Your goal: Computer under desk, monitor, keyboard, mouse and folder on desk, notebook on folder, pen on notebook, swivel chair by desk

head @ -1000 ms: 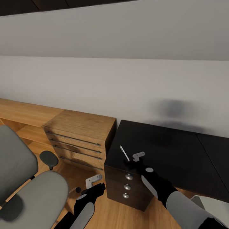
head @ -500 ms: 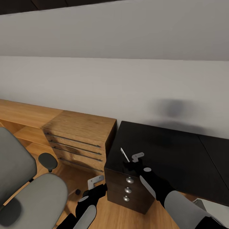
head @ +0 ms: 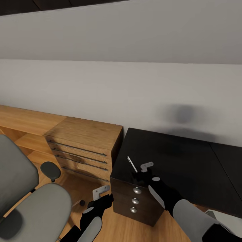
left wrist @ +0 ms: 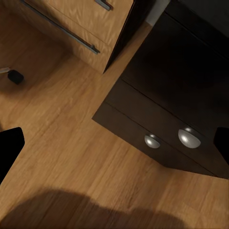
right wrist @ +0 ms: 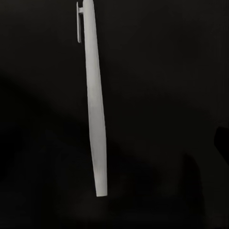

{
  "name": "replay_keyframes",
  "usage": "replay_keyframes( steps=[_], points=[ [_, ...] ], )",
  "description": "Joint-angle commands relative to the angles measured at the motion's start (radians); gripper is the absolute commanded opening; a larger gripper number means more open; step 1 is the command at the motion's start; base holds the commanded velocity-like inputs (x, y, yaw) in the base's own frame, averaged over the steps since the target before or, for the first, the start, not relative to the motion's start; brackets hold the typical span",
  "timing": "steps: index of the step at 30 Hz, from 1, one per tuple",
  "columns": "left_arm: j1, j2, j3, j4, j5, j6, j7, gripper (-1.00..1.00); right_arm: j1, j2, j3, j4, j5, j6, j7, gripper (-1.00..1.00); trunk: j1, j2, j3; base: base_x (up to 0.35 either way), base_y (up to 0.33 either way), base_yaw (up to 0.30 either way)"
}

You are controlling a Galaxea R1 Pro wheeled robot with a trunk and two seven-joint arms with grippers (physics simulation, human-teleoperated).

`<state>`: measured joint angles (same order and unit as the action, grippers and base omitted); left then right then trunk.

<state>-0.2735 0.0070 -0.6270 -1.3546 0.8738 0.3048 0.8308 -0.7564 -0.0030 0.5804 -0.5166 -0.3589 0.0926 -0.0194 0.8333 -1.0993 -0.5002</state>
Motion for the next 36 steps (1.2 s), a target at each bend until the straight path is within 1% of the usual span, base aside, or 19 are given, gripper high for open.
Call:
replay_keyframes(
  steps=[1, 6, 12, 13, 14, 17, 18, 21, 22, 29, 36],
  points=[
    [-0.001, 0.001, -0.002, -0.001, 0.004, 0.004, 0.006, 1.00, -0.001, 0.000, 0.004, 0.003, -0.004, 0.004, -0.002, 1.00, 0.000, -0.001, -0.001, 0.000, 0.000, 0.000],
    [-0.001, 0.001, -0.002, -0.001, 0.004, 0.004, 0.006, 1.00, -0.013, 0.003, 0.004, 0.032, -0.004, 0.004, -0.002, 1.00, 0.000, -0.001, -0.001, 0.000, 0.000, 0.000],
    [-0.001, 0.001, -0.002, -0.001, 0.004, 0.004, 0.005, 1.00, -0.022, 0.010, 0.004, 0.046, -0.001, 0.004, -0.002, 1.00, 0.000, -0.001, -0.001, 0.000, 0.000, 0.000],
    [-0.001, 0.001, -0.002, -0.001, 0.004, 0.004, 0.005, 1.00, -0.023, 0.013, 0.004, 0.047, 0.002, 0.005, -0.003, 1.00, 0.000, -0.001, -0.001, 0.000, 0.000, 0.000],
    [-0.001, 0.001, -0.003, -0.001, 0.004, 0.004, 0.006, 1.00, -0.024, 0.020, 0.004, 0.049, 0.017, 0.008, -0.008, 1.00, 0.000, -0.001, -0.001, 0.000, 0.000, 0.000],
    [-0.001, 0.001, -0.003, -0.001, 0.004, 0.004, 0.006, 1.00, -0.025, 0.025, 0.004, 0.049, 0.023, 0.017, -0.032, 1.00, 0.000, -0.001, -0.001, 0.000, 0.000, 0.000],
    [-0.001, 0.001, -0.003, -0.001, 0.004, 0.004, 0.008, 1.00, -0.028, 0.037, 0.004, 0.048, 0.033, 0.044, -0.093, 1.00, 0.000, -0.001, -0.001, 0.000, 0.000, 0.000],
    [-0.001, 0.001, -0.003, -0.001, 0.004, 0.004, 0.008, 1.00, -0.029, 0.042, 0.004, 0.048, 0.051, 0.053, -0.118, 1.00, 0.000, -0.001, -0.001, 0.000, 0.000, 0.000],
    [-0.001, 0.001, -0.003, -0.001, 0.004, 0.004, 0.008, 1.00, -0.030, 0.044, 0.005, 0.047, 0.065, 0.057, -0.127, 1.00, 0.000, -0.001, -0.001, 0.000, 0.000, 0.000],
    [-0.001, 0.001, -0.003, -0.001, 0.004, 0.004, 0.008, 1.00, -0.030, 0.047, 0.005, 0.046, 0.099, 0.064, -0.139, 1.00, 0.000, -0.001, -0.001, 0.000, 0.000, 0.000],
    [-0.001, 0.001, -0.003, -0.026, 0.005, 0.004, 0.002, 1.00, -0.030, 0.046, 0.004, 0.046, 0.102, 0.066, -0.140, 1.00, 0.000, -0.001, -0.001, 0.000, 0.000, 0.000]
  ],
)
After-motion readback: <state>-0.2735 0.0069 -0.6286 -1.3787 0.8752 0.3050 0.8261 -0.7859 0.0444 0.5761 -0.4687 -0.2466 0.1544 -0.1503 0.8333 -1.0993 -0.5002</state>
